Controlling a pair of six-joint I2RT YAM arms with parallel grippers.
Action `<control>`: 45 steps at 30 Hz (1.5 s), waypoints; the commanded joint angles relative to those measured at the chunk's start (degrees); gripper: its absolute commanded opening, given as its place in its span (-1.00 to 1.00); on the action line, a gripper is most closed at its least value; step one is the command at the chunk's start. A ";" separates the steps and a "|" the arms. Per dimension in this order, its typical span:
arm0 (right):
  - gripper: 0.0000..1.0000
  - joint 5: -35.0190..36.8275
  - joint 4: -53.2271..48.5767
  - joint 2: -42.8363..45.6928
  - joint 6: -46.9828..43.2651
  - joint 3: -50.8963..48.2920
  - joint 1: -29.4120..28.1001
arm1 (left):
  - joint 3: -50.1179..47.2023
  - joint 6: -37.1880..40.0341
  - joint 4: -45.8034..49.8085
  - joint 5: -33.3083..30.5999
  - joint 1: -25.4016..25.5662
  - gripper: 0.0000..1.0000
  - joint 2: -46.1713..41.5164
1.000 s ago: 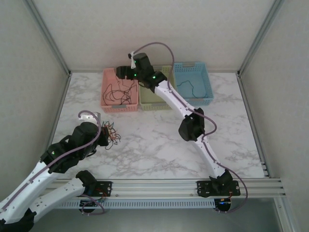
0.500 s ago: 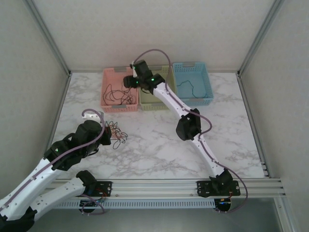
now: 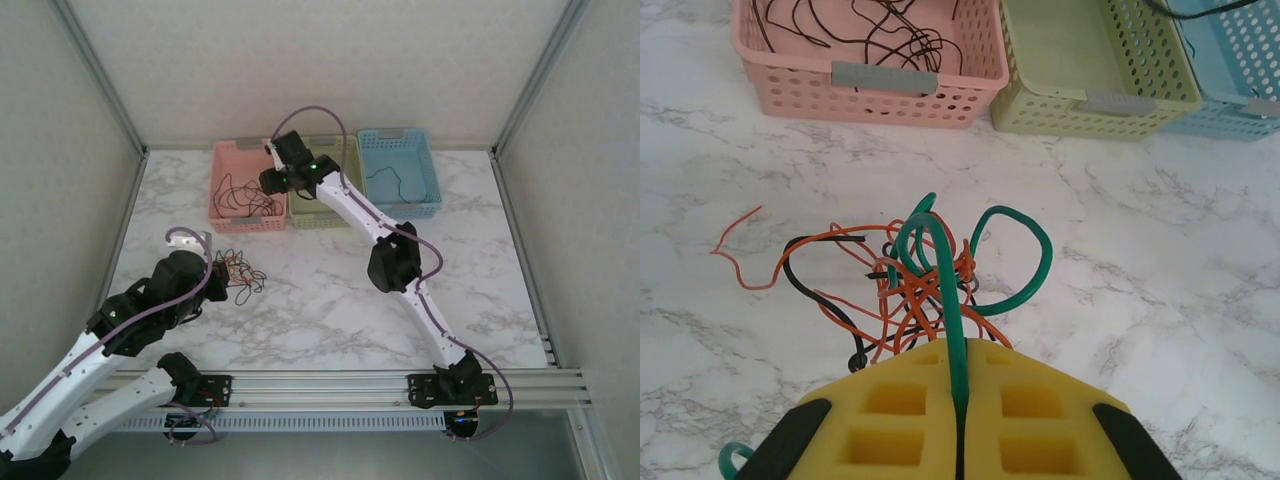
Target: Untangle the cables
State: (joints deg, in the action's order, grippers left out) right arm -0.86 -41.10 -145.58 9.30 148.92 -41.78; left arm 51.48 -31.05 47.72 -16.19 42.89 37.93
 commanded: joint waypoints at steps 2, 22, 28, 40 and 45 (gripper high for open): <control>-0.08 -6.11 2.58 15.80 -4.71 -7.84 -0.68 | 1.49 1.81 -2.05 2.32 -0.47 -1.00 -0.79; 0.27 -31.15 46.47 63.67 -12.86 -96.69 -4.82 | 9.04 3.91 -2.60 13.25 -0.44 -1.00 -1.76; 0.33 -33.81 54.00 59.01 -12.90 -97.82 -5.15 | 9.95 3.72 -2.83 15.47 -0.44 -1.00 -1.02; -0.05 -37.00 52.44 50.85 -13.62 -90.59 -6.82 | 10.33 3.35 -2.59 16.34 -0.44 -1.00 -0.67; -0.16 -37.91 52.53 48.92 -12.88 -89.34 -7.50 | 9.95 3.45 -2.72 16.43 -0.44 -1.00 -0.67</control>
State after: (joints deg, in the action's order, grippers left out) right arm -36.84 10.55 -95.24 -3.64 57.78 -48.25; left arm 60.01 -28.05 46.09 -0.62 42.89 37.28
